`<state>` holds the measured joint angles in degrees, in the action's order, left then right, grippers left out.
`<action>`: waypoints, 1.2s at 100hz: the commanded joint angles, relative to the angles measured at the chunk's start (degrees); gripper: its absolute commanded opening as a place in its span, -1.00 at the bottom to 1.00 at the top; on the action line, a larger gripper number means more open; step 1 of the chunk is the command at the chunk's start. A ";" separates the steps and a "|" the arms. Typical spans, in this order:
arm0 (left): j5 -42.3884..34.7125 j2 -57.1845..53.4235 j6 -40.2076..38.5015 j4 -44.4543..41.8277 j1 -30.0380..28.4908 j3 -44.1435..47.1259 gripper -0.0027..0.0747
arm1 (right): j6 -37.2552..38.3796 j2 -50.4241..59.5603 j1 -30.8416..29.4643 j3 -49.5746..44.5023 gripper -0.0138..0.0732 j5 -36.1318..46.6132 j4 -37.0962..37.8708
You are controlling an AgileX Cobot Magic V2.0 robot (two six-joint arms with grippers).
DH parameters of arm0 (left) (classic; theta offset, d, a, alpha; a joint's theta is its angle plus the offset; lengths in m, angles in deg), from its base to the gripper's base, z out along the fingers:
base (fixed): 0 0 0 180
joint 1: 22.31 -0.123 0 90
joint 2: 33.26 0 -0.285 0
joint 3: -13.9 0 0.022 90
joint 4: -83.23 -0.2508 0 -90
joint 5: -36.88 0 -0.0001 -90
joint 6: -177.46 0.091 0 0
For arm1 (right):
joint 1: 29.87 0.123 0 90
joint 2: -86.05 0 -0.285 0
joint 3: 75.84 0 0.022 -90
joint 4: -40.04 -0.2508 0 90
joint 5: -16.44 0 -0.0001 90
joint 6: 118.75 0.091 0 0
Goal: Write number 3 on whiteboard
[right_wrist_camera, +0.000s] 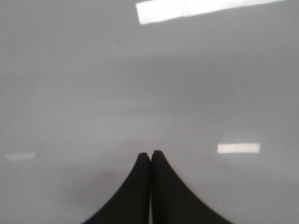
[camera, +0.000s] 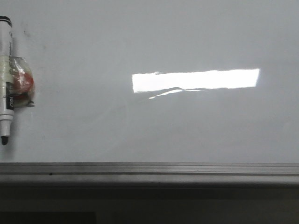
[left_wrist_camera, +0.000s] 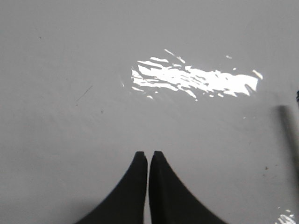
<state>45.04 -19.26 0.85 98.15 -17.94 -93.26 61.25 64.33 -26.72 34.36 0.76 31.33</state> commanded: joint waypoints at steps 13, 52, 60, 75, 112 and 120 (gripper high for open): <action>-3.02 1.14 0.44 2.34 0.63 -3.22 -0.60 | -0.49 -1.18 -0.34 4.05 -0.80 -1.76 -2.60; -11.58 1.33 0.41 3.05 0.63 -2.88 0.01 | -0.49 -1.18 -0.34 4.05 -0.80 -0.48 -3.13; -9.84 2.12 0.41 0.09 1.93 -4.11 0.02 | -0.49 -1.18 -0.34 4.05 -0.80 0.04 -3.13; -7.33 6.09 0.41 -5.96 8.12 -7.17 0.03 | -0.49 -1.18 -0.34 4.05 -0.80 1.04 -3.13; -13.27 23.45 0.41 -2.95 34.11 -10.12 0.21 | -0.49 -1.18 -0.34 4.05 -0.80 2.01 -3.13; -15.32 27.63 0.41 0.12 37.77 -10.12 0.21 | -0.49 -1.18 -0.34 4.05 -0.80 2.27 -3.13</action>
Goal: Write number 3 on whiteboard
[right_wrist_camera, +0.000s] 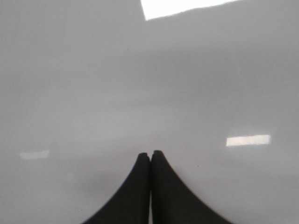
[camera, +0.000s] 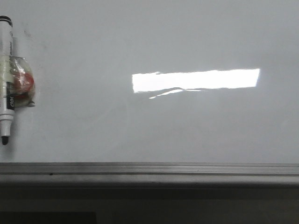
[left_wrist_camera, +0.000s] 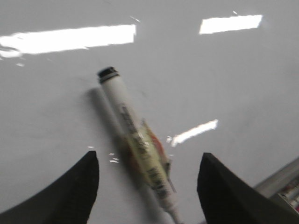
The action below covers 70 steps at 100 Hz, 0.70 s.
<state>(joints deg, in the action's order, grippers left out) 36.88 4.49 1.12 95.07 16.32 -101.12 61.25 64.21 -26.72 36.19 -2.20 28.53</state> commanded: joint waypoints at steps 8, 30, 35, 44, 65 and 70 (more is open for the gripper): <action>-8.96 7.28 0.14 5.92 5.73 -2.26 0.21 | -0.49 -1.06 -0.34 2.22 -0.80 5.23 -0.32; -11.84 14.09 0.14 11.81 6.73 -2.26 0.21 | -0.49 -1.06 -0.34 2.22 -0.80 5.23 -0.32; -11.97 15.68 0.14 13.45 6.73 -2.26 0.21 | -0.49 -1.06 -0.34 2.22 -0.80 5.23 -0.32; -12.07 18.25 0.14 15.26 6.73 -2.26 0.21 | -0.49 -1.06 -0.34 2.22 -0.80 5.23 -0.32; -11.57 24.03 0.02 18.27 6.73 -2.26 -0.57 | -0.49 -1.06 -0.34 2.22 -0.80 5.33 -0.32; -11.56 24.85 0.02 18.27 6.73 -2.26 -0.91 | -0.49 -1.06 -0.34 2.22 -0.80 5.04 -0.32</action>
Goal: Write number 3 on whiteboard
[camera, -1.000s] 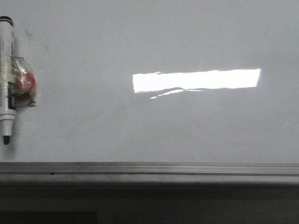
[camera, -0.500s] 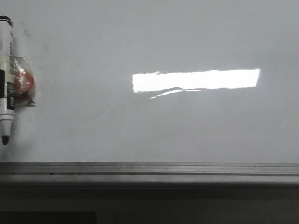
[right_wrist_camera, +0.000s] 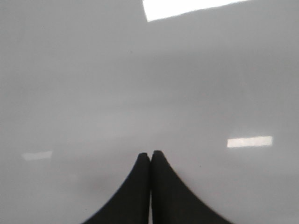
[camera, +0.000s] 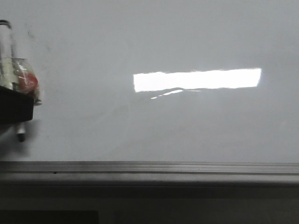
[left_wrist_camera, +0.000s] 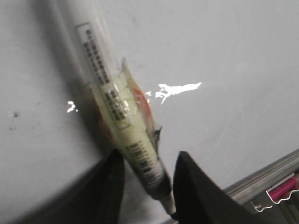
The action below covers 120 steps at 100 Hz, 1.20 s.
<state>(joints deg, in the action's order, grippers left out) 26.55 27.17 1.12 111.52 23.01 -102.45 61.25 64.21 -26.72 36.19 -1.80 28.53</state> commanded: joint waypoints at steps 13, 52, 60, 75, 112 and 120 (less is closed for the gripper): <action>-0.88 2.45 0.02 0.81 0.04 -1.03 -0.98 | -0.49 -1.06 0.03 2.22 -0.80 3.54 -0.32; 4.09 -1.34 0.14 -27.44 0.29 -7.99 -0.98 | -9.38 -4.05 18.00 7.34 -0.77 5.47 -0.32; 4.08 -1.05 0.14 -34.21 0.29 -9.90 -0.98 | -9.50 -7.72 22.93 9.10 -0.75 6.35 -0.32; 3.20 -0.94 0.14 -44.89 0.29 -10.59 -0.98 | -11.41 -16.14 32.20 13.15 -0.71 9.36 -0.32; 1.47 -0.94 0.14 -56.14 4.74 -10.59 -0.98 | -13.68 -40.11 50.20 29.87 0.15 12.65 0.29; 2.23 -0.94 0.14 -56.14 4.98 -10.59 -0.98 | -13.68 -44.23 51.41 32.83 0.15 12.65 1.25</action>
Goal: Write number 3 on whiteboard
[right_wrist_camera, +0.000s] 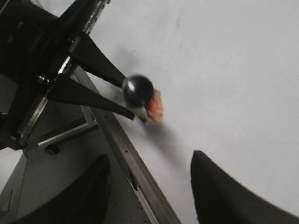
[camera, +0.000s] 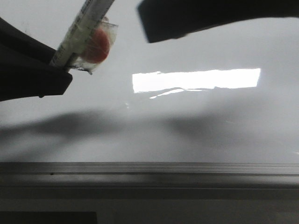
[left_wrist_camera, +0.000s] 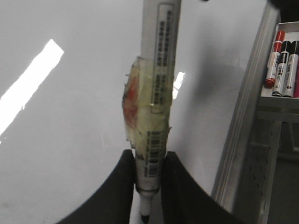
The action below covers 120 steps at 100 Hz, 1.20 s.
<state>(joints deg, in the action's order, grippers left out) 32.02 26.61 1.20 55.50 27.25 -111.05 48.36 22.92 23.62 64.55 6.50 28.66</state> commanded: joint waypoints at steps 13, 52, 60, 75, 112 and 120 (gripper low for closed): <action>-2.79 -0.37 0.06 -0.11 0.73 -1.98 -0.98 | -0.79 -7.38 1.44 8.31 0.15 4.35 1.67; -2.79 -0.37 0.06 -0.36 0.73 -1.98 -0.98 | -0.79 -9.10 1.44 10.36 -0.57 3.81 1.67; -2.22 -0.37 0.06 -0.46 0.61 -1.98 -0.91 | -0.31 -9.46 1.31 10.36 -0.83 2.91 1.36; -1.60 -0.77 -0.07 2.36 0.61 -1.98 -0.18 | -0.31 -9.58 1.31 10.36 -0.83 1.52 1.10; 5.86 -6.63 -0.16 16.40 -2.47 -1.98 0.02 | -0.31 -9.82 -5.97 21.02 -0.83 -8.99 1.10; 5.74 -7.60 -0.16 16.17 -2.56 -1.98 0.02 | -0.31 -10.01 -9.27 23.74 -0.83 -11.91 1.10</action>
<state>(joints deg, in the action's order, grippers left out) 41.28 20.24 1.58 70.68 24.77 -111.13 48.32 12.12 17.12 84.02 -5.92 29.64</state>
